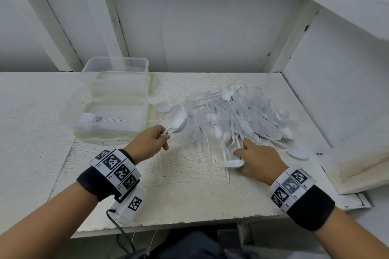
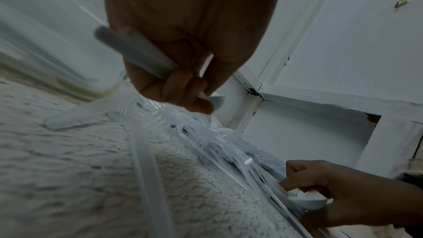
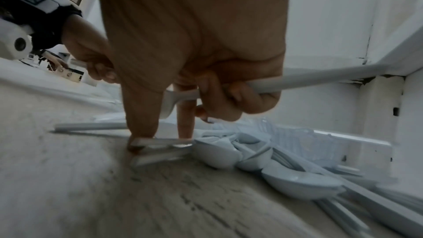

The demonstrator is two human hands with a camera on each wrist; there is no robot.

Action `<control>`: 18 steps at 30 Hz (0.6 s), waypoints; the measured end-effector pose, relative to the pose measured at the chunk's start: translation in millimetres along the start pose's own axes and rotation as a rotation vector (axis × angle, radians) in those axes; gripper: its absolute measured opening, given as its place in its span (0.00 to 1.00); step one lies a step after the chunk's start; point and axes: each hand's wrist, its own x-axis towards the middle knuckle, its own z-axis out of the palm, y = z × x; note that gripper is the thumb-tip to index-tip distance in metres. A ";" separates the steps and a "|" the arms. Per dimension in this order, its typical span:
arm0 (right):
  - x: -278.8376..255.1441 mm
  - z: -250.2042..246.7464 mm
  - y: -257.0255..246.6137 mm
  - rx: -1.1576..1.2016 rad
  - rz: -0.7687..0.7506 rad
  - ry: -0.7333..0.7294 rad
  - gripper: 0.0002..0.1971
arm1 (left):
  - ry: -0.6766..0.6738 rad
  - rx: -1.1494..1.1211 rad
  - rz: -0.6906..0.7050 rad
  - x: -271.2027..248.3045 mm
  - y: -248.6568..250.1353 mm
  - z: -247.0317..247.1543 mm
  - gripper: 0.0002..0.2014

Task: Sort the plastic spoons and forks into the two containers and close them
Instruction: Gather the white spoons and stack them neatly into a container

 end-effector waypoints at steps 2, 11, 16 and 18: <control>3.5 3.9 0.1 -0.044 0.009 0.025 0.14 | 0.018 0.019 -0.006 -0.2 -0.2 1.0 0.08; -15.3 -1.0 4.2 0.186 -0.234 0.457 0.08 | 0.003 0.054 0.004 1.6 3.2 11.2 0.09; -16.6 -24.9 10.6 0.637 -0.141 0.858 0.07 | -0.034 0.181 0.087 10.2 26.3 25.3 0.11; -12.0 -35.9 13.6 0.906 0.014 0.988 0.10 | -0.054 0.218 0.138 19.2 42.6 35.3 0.12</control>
